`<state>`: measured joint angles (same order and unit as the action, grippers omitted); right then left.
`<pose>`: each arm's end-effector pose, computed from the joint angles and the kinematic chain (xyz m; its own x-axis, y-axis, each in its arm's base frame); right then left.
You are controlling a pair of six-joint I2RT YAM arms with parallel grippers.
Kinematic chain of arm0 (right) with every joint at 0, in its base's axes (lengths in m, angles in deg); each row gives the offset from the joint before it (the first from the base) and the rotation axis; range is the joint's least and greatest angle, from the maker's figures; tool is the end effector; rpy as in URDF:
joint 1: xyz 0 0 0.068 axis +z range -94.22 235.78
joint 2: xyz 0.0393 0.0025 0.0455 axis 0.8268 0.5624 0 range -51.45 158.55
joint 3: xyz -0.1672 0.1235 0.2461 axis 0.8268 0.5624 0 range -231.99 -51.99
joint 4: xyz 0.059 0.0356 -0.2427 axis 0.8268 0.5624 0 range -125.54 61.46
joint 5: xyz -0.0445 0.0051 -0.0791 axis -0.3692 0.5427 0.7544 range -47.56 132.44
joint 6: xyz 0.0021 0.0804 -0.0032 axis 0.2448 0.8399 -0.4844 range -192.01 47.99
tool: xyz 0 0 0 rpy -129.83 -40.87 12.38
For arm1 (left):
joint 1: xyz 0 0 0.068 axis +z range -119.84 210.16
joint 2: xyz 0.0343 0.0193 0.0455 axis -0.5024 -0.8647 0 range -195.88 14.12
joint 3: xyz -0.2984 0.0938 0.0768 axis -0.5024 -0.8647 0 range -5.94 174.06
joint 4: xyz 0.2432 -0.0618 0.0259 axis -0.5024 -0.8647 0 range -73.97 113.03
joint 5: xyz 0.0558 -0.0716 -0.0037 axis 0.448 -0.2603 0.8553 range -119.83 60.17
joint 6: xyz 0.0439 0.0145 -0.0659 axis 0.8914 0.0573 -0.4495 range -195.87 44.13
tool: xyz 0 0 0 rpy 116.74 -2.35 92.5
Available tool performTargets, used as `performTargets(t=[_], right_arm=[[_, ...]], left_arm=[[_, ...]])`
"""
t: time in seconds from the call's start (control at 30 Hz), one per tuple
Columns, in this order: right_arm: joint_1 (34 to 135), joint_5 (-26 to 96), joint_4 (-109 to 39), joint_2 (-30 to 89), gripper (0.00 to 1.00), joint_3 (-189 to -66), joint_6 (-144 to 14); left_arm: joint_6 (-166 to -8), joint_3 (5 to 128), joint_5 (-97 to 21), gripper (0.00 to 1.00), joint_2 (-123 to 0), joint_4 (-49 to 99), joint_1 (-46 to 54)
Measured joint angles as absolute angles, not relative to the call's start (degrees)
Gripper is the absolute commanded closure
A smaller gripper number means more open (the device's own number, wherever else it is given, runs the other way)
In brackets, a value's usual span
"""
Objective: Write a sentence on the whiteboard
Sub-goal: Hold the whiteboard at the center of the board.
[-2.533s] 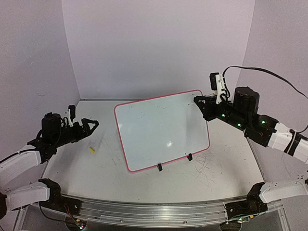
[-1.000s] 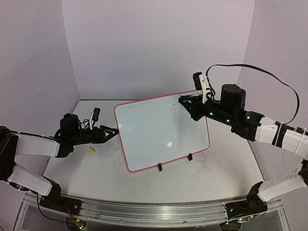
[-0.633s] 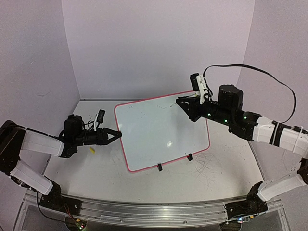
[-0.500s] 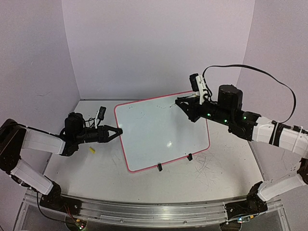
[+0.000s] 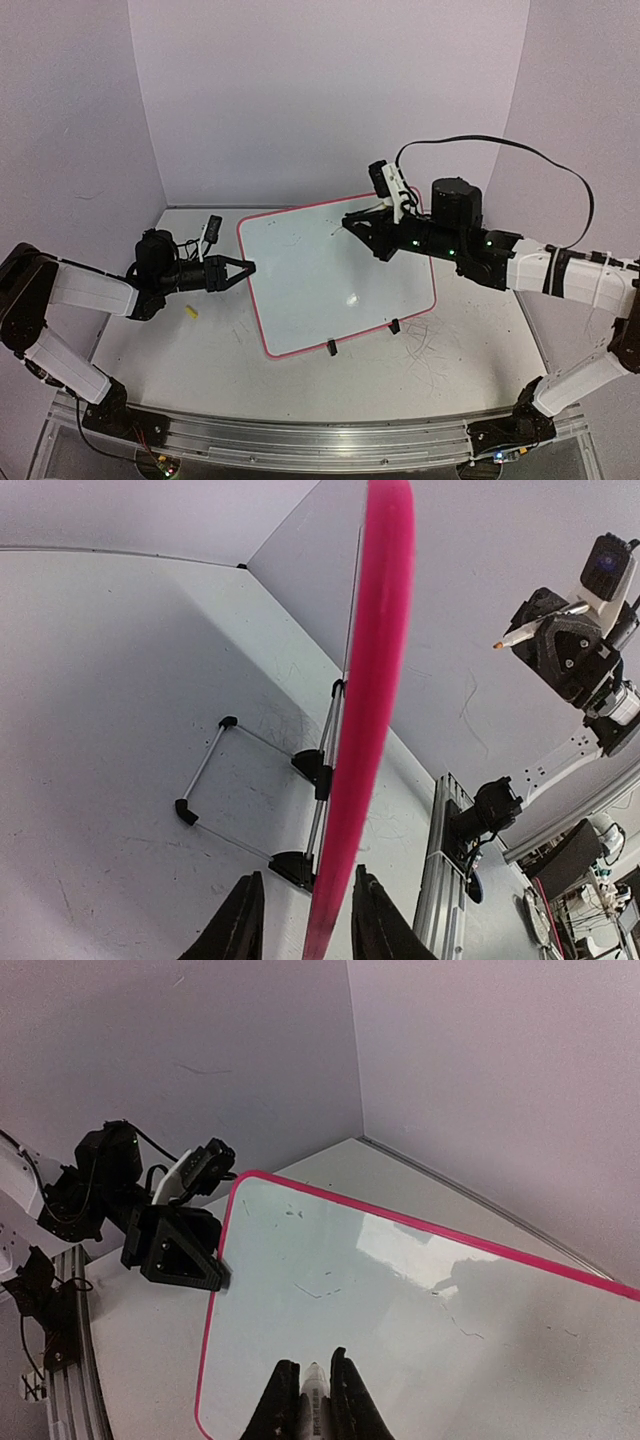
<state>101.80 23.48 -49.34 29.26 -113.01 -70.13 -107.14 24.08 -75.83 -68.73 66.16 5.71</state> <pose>0.2267 0.2675 0.3871 -0.1007 -0.0599 -0.9931 -0.9021 0.4264 0.0658 0.2444 -0.1661 0.2539 -0.6155 -0.1163 -0.7795 0.7178 0.3258 -0.6154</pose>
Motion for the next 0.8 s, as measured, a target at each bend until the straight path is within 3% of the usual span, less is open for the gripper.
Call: performTargets(t=[0.37,0.6,0.8], right_arm=[[109.77,25.62,-49.64,40.12,1.0,-120.15,-75.89],[113.16,26.72,-49.92,43.44,1.0,-122.38,-79.15],[113.45,26.8,-54.25,43.44,1.0,-121.61,-79.49]], left_arm=[[-101.53,24.08,-78.47,0.92,-68.73,66.16,5.72],[-100.69,24.08,-80.38,0.99,-68.73,66.16,5.79],[-99.75,24.08,-80.85,1.0,-68.73,66.16,5.84]])
